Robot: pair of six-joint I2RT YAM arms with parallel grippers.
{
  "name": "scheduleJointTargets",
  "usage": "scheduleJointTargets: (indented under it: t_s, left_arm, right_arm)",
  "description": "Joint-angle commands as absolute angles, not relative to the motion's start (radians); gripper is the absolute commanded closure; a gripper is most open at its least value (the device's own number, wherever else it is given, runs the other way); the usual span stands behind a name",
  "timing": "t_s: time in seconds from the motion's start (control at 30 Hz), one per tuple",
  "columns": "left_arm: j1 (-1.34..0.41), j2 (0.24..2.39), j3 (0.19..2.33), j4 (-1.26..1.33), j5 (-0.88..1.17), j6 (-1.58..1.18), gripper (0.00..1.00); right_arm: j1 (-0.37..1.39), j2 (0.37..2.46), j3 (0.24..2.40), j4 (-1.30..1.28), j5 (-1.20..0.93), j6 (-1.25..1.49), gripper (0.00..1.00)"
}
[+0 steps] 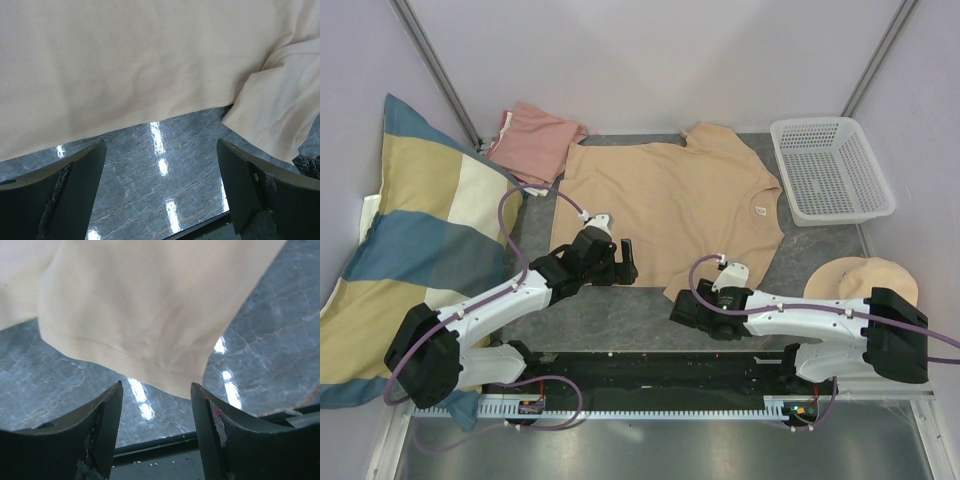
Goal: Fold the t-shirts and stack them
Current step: Grap the side of the flattened tshirt closest away from the robot with both arms
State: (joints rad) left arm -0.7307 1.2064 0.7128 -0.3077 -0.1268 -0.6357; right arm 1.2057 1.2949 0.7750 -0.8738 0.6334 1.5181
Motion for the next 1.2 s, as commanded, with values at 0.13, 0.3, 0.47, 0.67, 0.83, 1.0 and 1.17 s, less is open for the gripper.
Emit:
scheduleJointTargets:
  t_s: [0.13, 0.3, 0.47, 0.67, 0.83, 1.0, 1.17]
  left_arm:
    - [-0.730, 1.203, 0.713, -0.284, -0.123, -0.609, 0.00]
    - [-0.730, 1.200, 0.710, -0.291, -0.123, -0.604, 0.00]
    - [-0.730, 1.206, 0.709, -0.288, -0.124, -0.606, 0.00]
    - [-0.729, 1.215, 0.709, -0.284, -0.120, -0.614, 0.00]
    - [-0.730, 1.210, 0.707, -0.287, -0.121, -0.617, 0.00]
    - [-0.730, 1.200, 0.696, -0.290, -0.126, -0.618, 0.00]
    - [-0.730, 1.184, 0.687, -0.299, -0.132, -0.620, 0.00]
  right_arm:
    - [1.285, 1.342, 0.749, -0.989, 0.641, 1.695, 0.35]
    - [1.287, 1.319, 0.697, -0.982, 0.634, 1.741, 0.36]
    - [1.287, 1.246, 0.615, -0.976, 0.624, 1.793, 0.38]
    - [1.285, 1.232, 0.598, -0.973, 0.635, 1.801, 0.38]
    - [1.285, 1.244, 0.594, -0.936, 0.626, 1.787, 0.39]
    - [1.285, 1.244, 0.561, -0.879, 0.595, 1.779, 0.43]
    - [1.285, 1.249, 0.528, -0.818, 0.572, 1.775, 0.44]
